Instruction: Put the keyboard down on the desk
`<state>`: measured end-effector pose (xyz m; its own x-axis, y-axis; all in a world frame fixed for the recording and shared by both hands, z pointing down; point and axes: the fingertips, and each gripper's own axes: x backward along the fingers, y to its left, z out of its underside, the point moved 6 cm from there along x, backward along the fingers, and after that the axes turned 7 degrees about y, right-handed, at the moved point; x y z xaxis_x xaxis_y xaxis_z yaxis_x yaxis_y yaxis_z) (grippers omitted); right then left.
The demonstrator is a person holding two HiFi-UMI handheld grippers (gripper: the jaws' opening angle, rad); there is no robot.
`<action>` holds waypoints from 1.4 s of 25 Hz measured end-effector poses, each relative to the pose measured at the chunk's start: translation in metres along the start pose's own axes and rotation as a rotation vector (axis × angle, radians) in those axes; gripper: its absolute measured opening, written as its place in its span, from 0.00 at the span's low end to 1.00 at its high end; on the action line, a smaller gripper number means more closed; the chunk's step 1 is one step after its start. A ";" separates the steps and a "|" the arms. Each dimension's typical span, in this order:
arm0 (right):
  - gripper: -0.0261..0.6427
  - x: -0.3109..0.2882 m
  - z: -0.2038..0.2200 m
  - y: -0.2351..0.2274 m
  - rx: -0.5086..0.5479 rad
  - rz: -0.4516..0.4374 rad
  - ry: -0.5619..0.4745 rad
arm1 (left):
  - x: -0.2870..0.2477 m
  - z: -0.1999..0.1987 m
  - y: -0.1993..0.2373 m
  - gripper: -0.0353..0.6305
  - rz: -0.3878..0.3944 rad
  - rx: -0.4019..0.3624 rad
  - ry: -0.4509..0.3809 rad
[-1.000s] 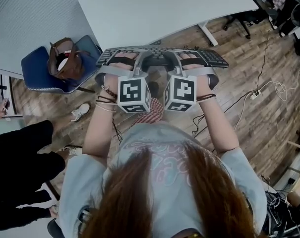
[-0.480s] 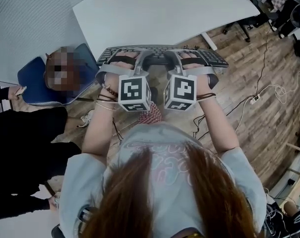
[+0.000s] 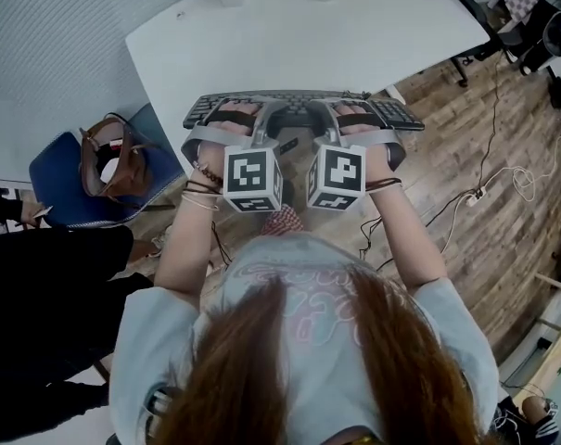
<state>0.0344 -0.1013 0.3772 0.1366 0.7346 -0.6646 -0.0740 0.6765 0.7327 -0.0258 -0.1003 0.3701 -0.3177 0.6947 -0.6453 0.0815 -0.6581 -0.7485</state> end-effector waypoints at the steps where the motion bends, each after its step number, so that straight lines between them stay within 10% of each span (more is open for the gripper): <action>1: 0.15 -0.007 0.000 -0.005 0.000 -0.002 0.001 | -0.006 0.003 0.005 0.18 0.002 0.001 0.000; 35: 0.15 -0.124 -0.011 -0.081 -0.023 -0.074 0.006 | -0.107 0.065 0.077 0.18 0.084 0.021 -0.009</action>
<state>0.0126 -0.2464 0.3989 0.1362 0.6829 -0.7177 -0.0864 0.7298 0.6781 -0.0472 -0.2446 0.3912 -0.3195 0.6341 -0.7042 0.0885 -0.7199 -0.6884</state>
